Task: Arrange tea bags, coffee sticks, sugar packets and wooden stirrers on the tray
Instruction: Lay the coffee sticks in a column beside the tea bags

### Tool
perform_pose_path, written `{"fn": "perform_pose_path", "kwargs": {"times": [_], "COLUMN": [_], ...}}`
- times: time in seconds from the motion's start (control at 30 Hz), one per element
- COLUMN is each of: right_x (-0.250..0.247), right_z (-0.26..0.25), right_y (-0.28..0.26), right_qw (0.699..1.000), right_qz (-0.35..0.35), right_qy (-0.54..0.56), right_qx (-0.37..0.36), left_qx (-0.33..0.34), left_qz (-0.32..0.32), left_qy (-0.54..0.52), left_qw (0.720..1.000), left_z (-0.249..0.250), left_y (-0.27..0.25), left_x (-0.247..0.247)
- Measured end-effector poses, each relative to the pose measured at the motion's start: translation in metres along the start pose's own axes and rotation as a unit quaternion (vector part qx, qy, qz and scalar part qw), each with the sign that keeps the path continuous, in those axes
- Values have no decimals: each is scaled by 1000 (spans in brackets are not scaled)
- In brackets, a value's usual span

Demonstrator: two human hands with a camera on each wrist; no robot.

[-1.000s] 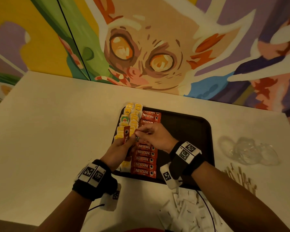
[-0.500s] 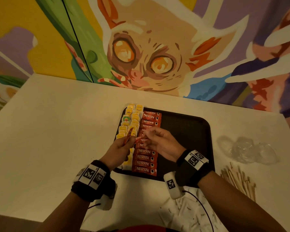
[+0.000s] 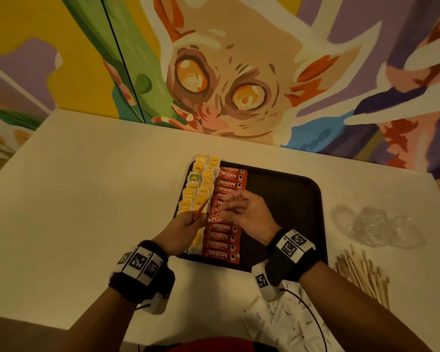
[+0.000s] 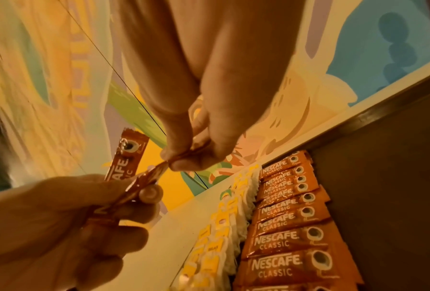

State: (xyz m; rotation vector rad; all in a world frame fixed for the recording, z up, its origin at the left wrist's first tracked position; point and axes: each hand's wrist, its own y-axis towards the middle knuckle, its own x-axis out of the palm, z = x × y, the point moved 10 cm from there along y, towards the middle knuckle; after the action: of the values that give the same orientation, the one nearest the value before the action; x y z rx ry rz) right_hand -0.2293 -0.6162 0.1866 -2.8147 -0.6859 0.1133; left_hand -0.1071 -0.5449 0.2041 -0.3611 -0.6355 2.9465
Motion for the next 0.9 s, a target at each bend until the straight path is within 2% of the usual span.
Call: {"fn": "perform_pose_path", "kwargs": {"times": [0.17,0.27,0.37,0.6,0.7,0.83,0.9], "right_x": [-12,2,20,15,12,24,32], "right_z": [14,26,26,29,25,18,11], "right_y": [0,-4,-7,-3,0,-1,-5], "right_qw": [996,990,994,993,994,996,994], "right_qz": [69,44,-7,16,21,-50,-89], "right_qy": [47,107,80,82,66,-5,-27], "right_qx": [31,83,73,88,80,68,49], "left_qx": [17,12,17,5,0,-19,-2], "left_qz": [39,71,77,51,78,116,119], "left_qy": [38,24,-11,-8,-36,-71,-63], "left_qw": [998,997,997,999,996,991,991], "left_z": [-13,-20,-19,-24,-25,-22,-16], "left_y": [8,12,13,12,15,15,17], "left_x": [-6,-9,-5,-5,-15,-29,-31]}}
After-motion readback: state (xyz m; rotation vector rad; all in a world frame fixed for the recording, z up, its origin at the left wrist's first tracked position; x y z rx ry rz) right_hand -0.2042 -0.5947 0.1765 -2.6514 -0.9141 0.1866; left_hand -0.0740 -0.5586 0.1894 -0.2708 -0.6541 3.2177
